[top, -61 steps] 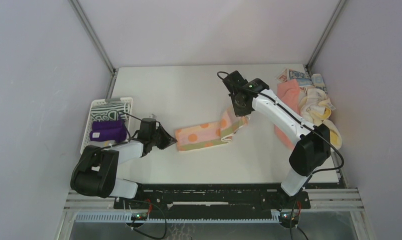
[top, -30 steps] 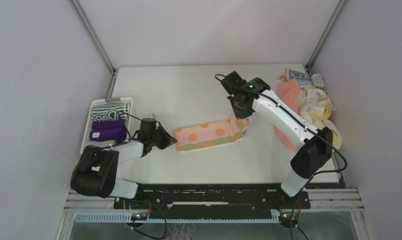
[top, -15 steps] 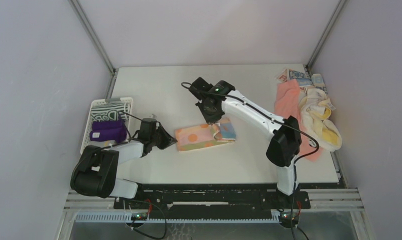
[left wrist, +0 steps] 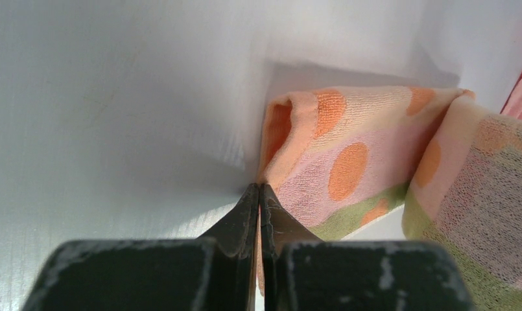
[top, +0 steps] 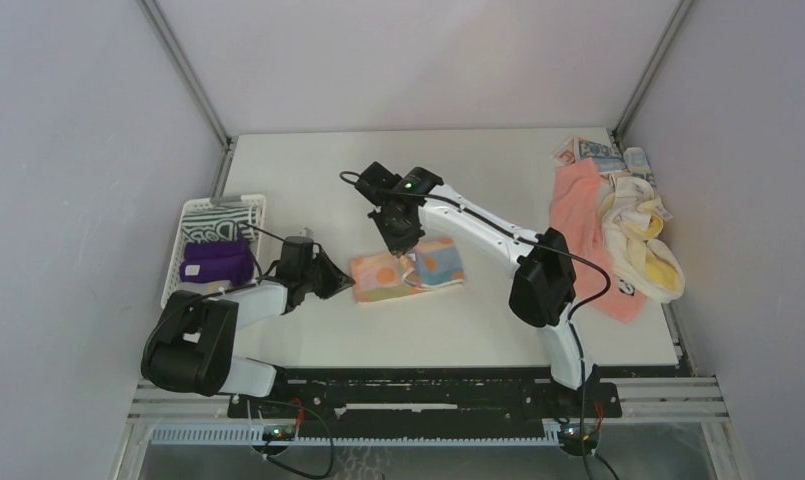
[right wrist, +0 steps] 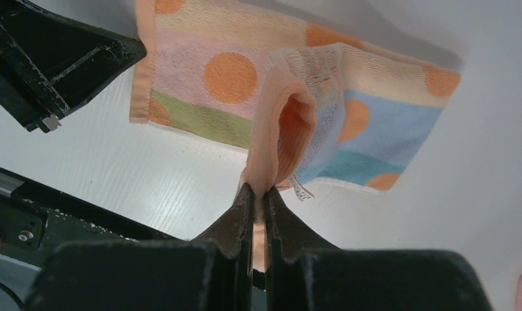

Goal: Roll the towels
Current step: Fold the towel at the center of the board.

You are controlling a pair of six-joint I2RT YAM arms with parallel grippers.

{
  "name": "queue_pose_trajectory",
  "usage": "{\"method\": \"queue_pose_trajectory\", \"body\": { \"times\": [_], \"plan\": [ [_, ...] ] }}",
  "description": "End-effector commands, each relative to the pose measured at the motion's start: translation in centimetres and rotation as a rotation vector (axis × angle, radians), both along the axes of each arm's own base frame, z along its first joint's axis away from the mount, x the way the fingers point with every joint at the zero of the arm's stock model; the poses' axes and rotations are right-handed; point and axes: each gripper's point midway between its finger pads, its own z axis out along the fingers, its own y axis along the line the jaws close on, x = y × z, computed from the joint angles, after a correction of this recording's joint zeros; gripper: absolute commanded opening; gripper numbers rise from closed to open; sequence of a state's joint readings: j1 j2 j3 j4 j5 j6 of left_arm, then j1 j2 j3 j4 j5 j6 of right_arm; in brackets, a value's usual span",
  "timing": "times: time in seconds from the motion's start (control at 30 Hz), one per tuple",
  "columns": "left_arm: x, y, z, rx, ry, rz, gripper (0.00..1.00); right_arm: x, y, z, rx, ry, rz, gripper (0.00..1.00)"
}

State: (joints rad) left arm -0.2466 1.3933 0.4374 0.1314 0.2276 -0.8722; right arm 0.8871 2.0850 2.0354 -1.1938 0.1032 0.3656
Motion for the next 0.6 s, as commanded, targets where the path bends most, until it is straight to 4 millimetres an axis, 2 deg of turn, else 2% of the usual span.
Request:
{"method": "queue_pose_trajectory", "body": {
  "times": [0.0,0.57],
  "plan": [
    [-0.7,0.2,-0.7,0.033,0.016,-0.013,0.04,0.1,2.1,0.6,0.061,-0.009,-0.012,0.0],
    [-0.8,0.0,-0.7,0.029,0.013,-0.019,0.04,-0.5,5.3,-1.5,0.102,0.033,0.004,0.0]
  ]
}}
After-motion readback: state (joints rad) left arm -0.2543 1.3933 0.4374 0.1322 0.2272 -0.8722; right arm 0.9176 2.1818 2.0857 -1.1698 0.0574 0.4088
